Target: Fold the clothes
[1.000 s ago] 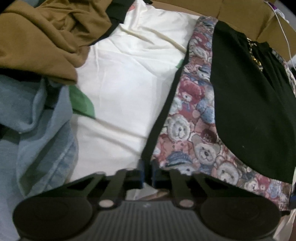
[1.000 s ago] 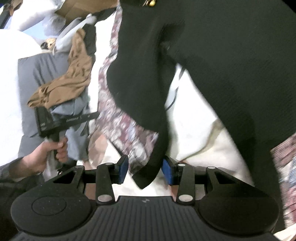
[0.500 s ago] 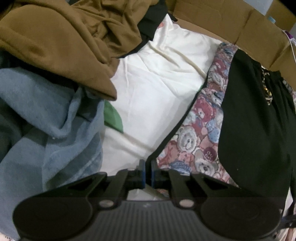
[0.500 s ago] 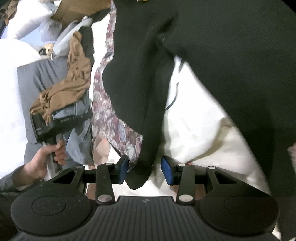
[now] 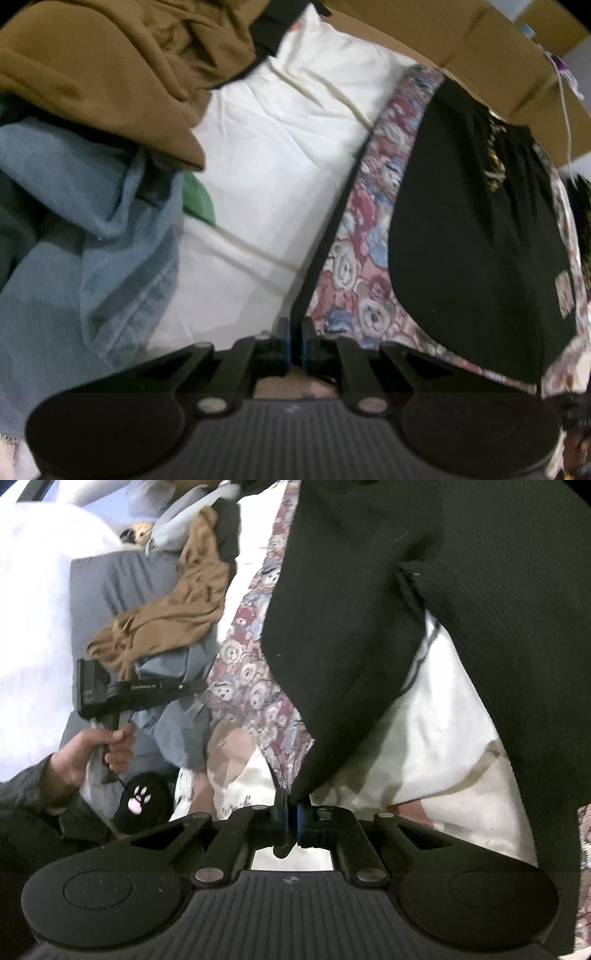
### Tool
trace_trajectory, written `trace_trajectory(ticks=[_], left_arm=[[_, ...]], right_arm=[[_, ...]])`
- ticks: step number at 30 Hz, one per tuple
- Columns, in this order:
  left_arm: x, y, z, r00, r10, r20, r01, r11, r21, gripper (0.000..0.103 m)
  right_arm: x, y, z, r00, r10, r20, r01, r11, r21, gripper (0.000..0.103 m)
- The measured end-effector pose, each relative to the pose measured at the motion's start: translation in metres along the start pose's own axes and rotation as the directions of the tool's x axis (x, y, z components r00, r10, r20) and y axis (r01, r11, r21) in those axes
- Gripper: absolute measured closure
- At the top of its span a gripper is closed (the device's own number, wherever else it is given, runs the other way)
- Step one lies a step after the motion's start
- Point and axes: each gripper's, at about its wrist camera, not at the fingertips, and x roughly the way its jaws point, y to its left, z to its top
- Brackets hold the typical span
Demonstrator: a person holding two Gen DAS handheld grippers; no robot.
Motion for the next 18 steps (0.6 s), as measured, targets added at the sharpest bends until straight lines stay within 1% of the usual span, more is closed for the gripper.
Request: trace_trajectory(ticks=[2,5,10,15,18], left_arm=[[-0.001,-0.003,0.000,1.000,-0.002,-0.008,0.002,1.000,0.012,0.097],[-0.002,0.000,-0.001,1.000,0.016,-0.006,-0.016,1.000,-0.011,0.097],[-0.001,-0.004,-0.002,0.997,0.074,0.011,-0.074,0.997,-0.023,0.098],[0.009,-0.011,-0.002,0.991,0.133,0.013,-0.133,0.991,0.003,0.097],[0.007,-0.020,-0.002,0.985,0.166,0.036,-0.167,0.986,0.010,0.098]], right_arm=[[-0.003,0.002,0.003,1.000,-0.002,-0.017,0.001,1.000,-0.010,0.102],[-0.004,0.003,0.005,0.999,-0.014,-0.032,0.013,1.000,-0.015,0.102],[0.005,-0.005,-0.001,0.998,-0.014,-0.060,0.015,1.000,0.015,0.102],[0.022,-0.014,-0.007,0.995,-0.050,-0.087,0.054,0.998,0.038,0.102],[0.031,-0.011,-0.010,0.994,-0.057,-0.096,0.061,0.997,0.038,0.102]])
